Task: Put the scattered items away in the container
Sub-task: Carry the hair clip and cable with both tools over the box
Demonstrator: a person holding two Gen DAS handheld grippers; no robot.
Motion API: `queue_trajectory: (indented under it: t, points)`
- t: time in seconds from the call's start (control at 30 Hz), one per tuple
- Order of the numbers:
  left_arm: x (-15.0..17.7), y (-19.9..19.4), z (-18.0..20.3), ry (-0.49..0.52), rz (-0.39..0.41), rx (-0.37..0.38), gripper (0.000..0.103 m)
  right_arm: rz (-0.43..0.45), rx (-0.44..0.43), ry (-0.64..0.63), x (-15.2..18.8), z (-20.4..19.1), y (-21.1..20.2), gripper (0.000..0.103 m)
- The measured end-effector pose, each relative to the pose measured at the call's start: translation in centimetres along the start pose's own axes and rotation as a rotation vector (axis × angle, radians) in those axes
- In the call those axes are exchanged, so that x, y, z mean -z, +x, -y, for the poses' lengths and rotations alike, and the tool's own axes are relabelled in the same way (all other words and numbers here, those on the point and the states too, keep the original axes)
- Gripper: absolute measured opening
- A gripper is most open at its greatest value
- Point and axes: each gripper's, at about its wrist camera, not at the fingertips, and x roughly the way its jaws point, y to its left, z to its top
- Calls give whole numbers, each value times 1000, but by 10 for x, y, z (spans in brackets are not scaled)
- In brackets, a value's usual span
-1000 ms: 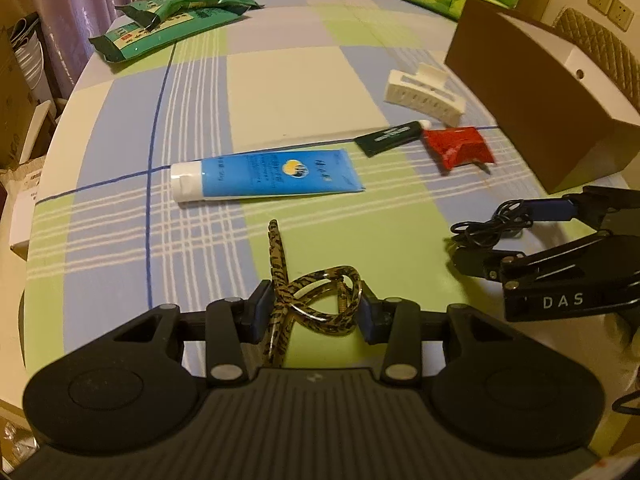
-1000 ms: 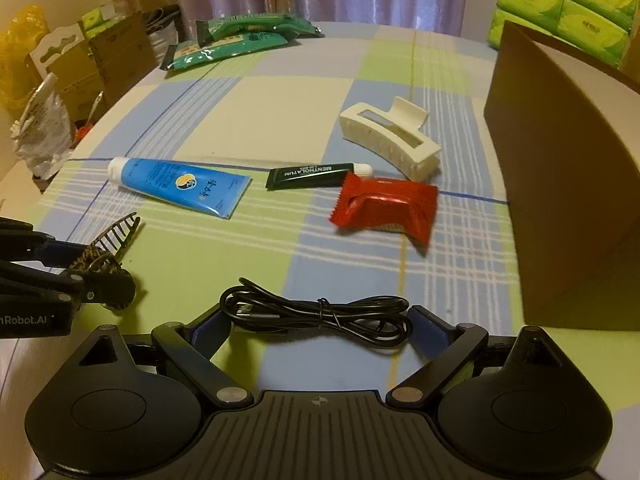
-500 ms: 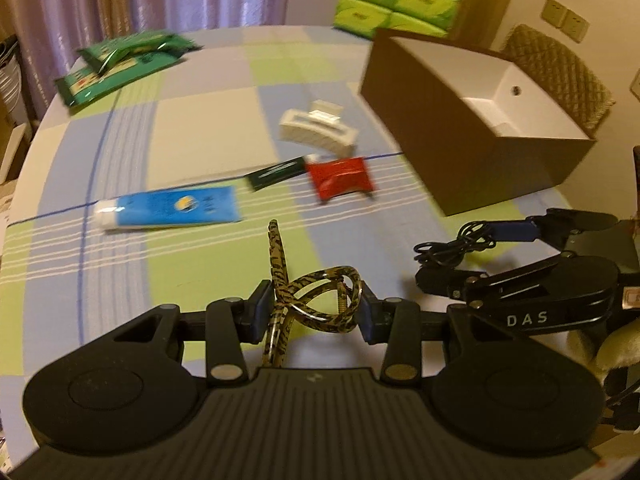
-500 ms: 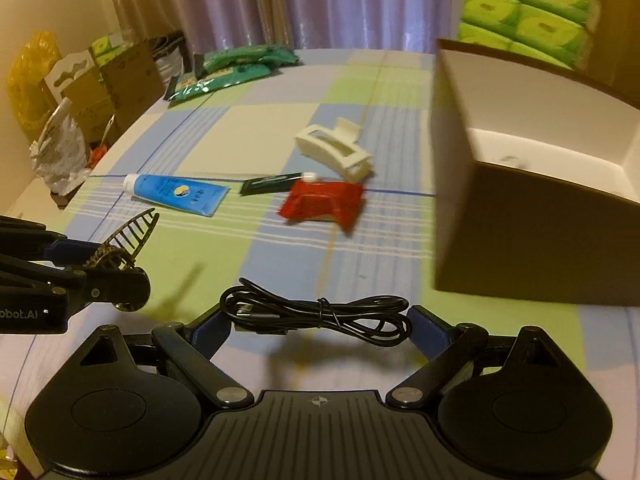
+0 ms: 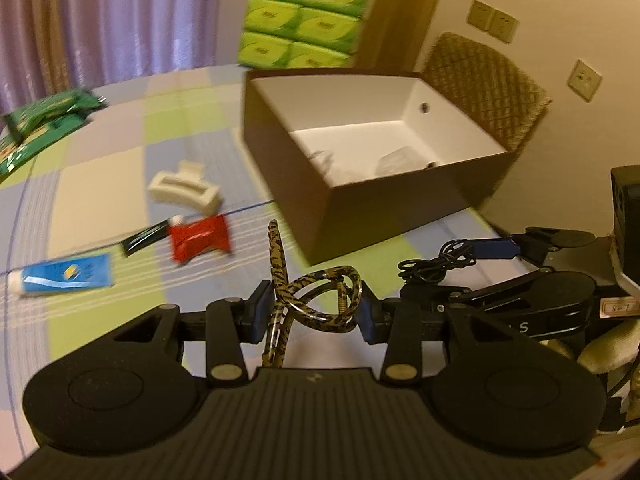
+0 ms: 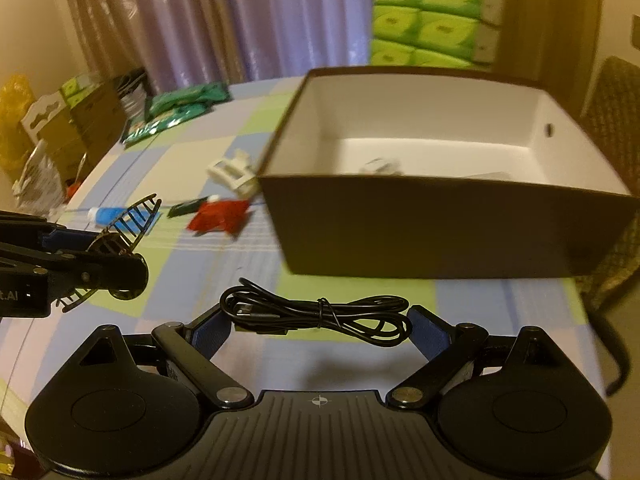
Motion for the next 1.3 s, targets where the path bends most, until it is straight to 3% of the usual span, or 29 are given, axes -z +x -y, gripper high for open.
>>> queue_trajectory:
  t: [0.47, 0.73, 1.0, 1.3]
  points:
    - [-71, 32, 65, 53, 88, 62, 37, 119, 26, -12, -48, 85, -43, 91]
    - [-125, 69, 71, 46, 110, 44, 37, 155, 11, -32, -97, 128, -22, 91]
    - [-166, 130, 54, 3, 46, -19, 37, 96, 0, -30, -146, 165, 34, 91]
    - [-195, 192, 21, -61, -52, -117, 37, -56, -29, -13, -181, 188, 99, 91]
